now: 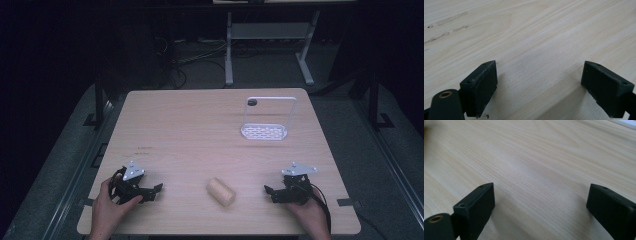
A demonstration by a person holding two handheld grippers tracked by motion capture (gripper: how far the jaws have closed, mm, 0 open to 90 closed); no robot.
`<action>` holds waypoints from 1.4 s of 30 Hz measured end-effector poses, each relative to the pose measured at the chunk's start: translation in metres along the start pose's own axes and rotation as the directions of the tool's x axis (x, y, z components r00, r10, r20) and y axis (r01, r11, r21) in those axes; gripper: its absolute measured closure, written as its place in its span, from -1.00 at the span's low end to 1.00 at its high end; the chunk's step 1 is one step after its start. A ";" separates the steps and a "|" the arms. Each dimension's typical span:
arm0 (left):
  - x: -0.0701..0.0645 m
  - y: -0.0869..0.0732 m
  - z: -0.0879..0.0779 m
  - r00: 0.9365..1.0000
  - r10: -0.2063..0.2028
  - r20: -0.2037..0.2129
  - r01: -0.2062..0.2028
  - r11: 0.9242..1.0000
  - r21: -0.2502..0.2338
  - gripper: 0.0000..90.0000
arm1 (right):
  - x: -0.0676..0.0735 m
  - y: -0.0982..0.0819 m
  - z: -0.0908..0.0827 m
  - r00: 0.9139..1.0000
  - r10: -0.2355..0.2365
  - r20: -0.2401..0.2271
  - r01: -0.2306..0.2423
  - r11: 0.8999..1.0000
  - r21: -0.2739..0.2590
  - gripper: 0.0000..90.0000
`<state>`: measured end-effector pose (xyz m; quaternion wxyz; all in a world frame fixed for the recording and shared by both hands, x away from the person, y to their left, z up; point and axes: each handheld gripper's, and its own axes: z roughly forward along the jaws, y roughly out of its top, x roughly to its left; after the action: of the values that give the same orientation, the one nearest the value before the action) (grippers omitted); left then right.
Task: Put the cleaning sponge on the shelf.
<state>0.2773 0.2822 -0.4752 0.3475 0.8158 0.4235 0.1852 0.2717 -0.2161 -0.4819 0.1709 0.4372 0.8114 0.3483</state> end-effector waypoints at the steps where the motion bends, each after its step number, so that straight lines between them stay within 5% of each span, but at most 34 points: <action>1: 0.000 0.000 0.000 1.000 0.000 0.000 0.000 1.000 0.000 -0.71 | 0.000 0.000 0.000 1.000 0.000 0.000 0.000 1.000 0.000 -0.83; 17: 0.000 0.000 0.000 1.000 0.000 0.000 0.000 1.000 0.000 -0.71 | 0.000 0.004 -0.002 1.000 0.012 -0.017 -0.011 1.000 0.023 -0.83; 42: 0.000 0.000 0.000 1.000 -0.001 0.000 0.001 1.000 -0.001 -0.71 | 0.018 0.034 -0.007 0.996 -0.018 -0.084 0.016 1.000 -0.022 -0.83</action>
<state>0.2774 0.2823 -0.4752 0.3480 0.8155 0.4238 0.1853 0.2775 -0.1912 -0.4525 0.1442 0.4135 0.8176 0.3737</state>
